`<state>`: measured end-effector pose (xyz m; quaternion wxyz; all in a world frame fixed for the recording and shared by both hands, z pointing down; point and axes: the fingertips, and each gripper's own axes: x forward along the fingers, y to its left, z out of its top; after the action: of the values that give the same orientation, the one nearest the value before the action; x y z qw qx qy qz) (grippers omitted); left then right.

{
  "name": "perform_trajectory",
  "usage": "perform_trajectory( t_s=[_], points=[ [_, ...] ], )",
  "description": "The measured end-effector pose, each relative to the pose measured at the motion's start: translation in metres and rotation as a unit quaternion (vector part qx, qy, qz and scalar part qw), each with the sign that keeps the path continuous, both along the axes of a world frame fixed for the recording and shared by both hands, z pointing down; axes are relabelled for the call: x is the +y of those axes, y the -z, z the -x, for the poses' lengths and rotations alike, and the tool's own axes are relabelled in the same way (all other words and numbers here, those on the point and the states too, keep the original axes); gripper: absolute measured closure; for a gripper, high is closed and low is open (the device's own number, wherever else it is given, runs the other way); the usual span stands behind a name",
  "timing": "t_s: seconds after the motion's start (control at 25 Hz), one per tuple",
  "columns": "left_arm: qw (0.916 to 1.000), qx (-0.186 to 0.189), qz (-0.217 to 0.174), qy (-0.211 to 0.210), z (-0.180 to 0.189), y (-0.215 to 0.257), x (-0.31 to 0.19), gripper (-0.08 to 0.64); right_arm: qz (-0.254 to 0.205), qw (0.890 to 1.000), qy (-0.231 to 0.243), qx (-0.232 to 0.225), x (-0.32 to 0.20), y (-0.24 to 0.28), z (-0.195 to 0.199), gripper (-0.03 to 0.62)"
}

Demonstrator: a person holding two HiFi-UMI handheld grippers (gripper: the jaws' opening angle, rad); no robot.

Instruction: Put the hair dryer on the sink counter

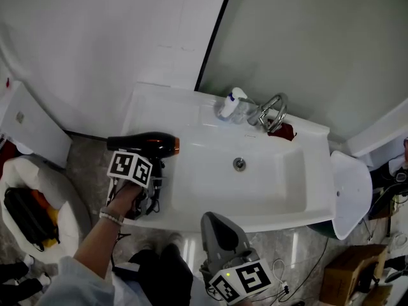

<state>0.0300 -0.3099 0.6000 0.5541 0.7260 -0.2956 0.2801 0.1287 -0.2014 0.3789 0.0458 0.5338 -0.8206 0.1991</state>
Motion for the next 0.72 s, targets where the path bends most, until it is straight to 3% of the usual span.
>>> perform_trajectory(
  t_s=[0.36,0.72],
  points=[
    [0.9950,-0.088,-0.046,-0.007,0.014,0.001,-0.008,0.288,-0.002,1.000,-0.005,-0.002,0.002,0.001,-0.004,0.594],
    [0.9937,-0.078,-0.079,0.002,0.015,-0.002,-0.008,0.288,-0.003,1.000,-0.003,-0.001,0.001,0.002,-0.001,0.594]
  ],
)
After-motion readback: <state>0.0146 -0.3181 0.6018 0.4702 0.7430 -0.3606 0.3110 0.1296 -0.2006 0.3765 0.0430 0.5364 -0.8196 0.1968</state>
